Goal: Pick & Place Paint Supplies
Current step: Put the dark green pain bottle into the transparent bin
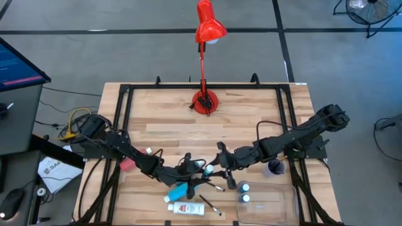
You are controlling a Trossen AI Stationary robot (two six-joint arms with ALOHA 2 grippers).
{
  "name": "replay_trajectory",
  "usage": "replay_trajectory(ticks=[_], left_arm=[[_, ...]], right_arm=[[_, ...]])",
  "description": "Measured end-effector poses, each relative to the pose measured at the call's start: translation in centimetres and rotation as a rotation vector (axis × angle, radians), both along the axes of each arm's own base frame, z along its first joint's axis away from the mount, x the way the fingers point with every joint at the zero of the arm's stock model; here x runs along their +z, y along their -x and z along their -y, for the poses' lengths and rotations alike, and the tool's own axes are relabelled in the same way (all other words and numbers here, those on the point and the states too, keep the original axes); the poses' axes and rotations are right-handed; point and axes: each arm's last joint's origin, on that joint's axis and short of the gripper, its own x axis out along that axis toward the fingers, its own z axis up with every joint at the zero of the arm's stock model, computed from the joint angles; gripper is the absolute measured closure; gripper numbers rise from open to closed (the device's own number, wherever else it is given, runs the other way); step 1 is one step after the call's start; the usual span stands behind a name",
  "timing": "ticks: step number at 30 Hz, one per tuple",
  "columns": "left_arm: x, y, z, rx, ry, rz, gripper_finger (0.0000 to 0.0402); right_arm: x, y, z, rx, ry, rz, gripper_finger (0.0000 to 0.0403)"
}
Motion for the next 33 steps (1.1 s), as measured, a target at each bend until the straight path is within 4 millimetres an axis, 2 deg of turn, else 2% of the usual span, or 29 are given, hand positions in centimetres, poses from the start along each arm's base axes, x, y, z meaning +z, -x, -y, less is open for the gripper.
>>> replay_trajectory(ticks=[7, 12, 20, 33], left_arm=[[1.8, 1.1, 0.0, -0.010, -0.013, -0.018, 0.0179], [3.2, 2.6, 0.1, -0.017, -0.039, -0.061, 0.0147], [3.8, 4.5, -0.8, 0.127, -0.101, -0.143, 0.0146], [3.4, 4.1, -1.2, 0.173, -0.062, -0.144, 0.0148]], right_arm=[[-0.3, 0.1, -0.1, -0.004, -0.017, -0.033, 0.0267], [-0.1, 0.6, -0.9, 0.020, -0.018, -0.033, 0.0266], [1.2, 3.3, -3.2, 0.007, -0.041, -0.040, 0.0268], [3.4, 10.1, -9.8, -0.031, 0.004, 0.003, 0.0269]])
